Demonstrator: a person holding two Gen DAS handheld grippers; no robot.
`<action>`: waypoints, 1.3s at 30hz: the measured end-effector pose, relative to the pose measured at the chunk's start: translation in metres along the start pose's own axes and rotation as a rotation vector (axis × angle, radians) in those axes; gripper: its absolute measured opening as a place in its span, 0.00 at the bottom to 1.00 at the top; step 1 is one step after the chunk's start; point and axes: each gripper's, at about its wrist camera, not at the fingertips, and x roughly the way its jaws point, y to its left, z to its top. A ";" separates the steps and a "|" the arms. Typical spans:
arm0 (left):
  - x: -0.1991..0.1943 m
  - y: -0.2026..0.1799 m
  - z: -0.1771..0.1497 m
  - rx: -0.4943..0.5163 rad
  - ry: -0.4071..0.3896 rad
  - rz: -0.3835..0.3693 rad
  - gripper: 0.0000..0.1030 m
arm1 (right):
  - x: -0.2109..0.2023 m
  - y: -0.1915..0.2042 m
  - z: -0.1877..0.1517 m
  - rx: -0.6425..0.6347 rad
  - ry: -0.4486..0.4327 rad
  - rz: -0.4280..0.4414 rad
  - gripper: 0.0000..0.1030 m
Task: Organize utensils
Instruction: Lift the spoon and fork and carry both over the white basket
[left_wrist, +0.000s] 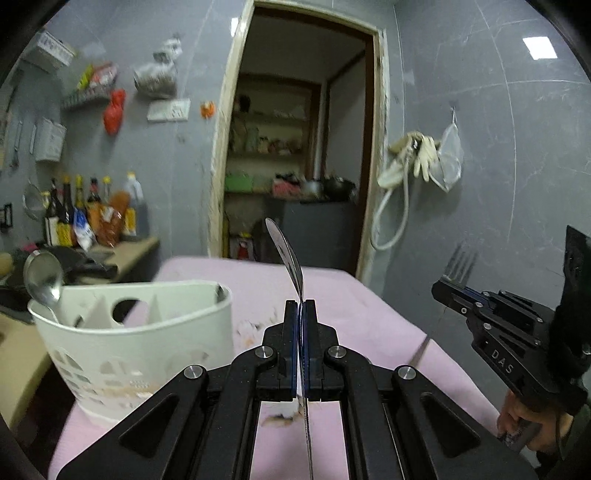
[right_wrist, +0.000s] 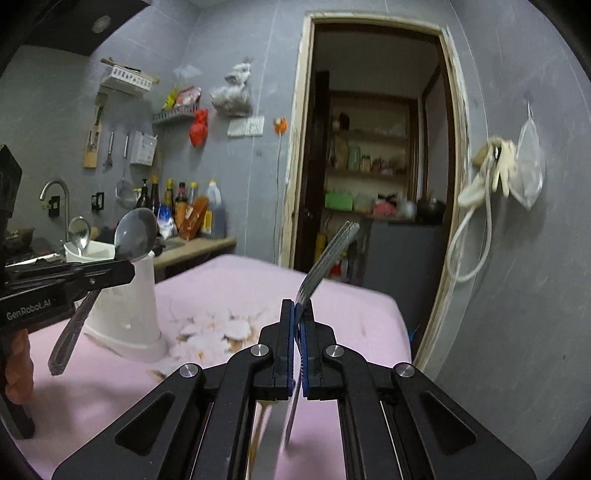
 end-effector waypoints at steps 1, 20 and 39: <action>-0.002 0.002 0.002 -0.002 -0.018 0.004 0.00 | -0.001 0.001 0.003 -0.002 -0.012 0.004 0.00; -0.044 0.141 0.077 -0.215 -0.244 0.172 0.00 | 0.030 0.062 0.094 0.069 -0.191 0.250 0.01; -0.021 0.199 0.055 -0.265 -0.339 0.344 0.00 | 0.097 0.127 0.074 0.035 -0.130 0.317 0.01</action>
